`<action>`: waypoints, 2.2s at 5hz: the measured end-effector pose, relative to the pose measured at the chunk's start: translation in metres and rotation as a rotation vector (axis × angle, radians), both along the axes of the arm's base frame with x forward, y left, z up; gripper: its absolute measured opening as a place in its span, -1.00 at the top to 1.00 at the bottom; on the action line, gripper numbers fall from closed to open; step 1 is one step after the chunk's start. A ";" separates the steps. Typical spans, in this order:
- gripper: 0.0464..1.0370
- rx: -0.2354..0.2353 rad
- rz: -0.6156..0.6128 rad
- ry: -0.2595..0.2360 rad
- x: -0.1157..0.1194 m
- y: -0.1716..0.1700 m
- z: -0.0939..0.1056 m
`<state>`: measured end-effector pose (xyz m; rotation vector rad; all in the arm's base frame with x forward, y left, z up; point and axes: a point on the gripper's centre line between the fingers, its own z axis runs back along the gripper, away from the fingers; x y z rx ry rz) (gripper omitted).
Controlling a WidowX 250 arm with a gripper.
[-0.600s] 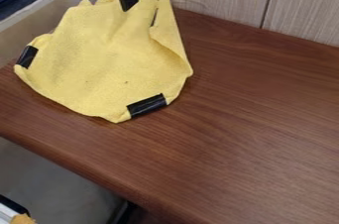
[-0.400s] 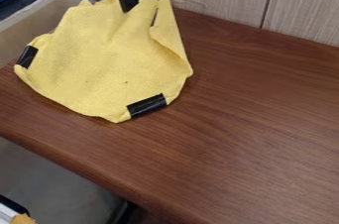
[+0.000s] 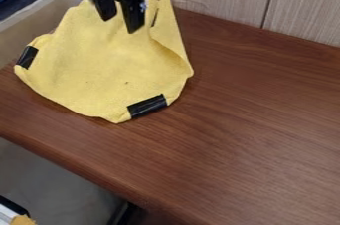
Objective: Spreading cloth
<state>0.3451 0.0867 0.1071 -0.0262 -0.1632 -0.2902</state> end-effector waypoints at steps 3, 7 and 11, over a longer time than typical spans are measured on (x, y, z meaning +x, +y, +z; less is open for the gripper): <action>-0.92 -0.024 -0.109 -0.019 0.007 -0.088 0.001; -0.92 -0.005 0.012 0.061 0.002 -0.099 -0.035; 0.37 0.041 0.095 0.112 -0.001 -0.088 -0.055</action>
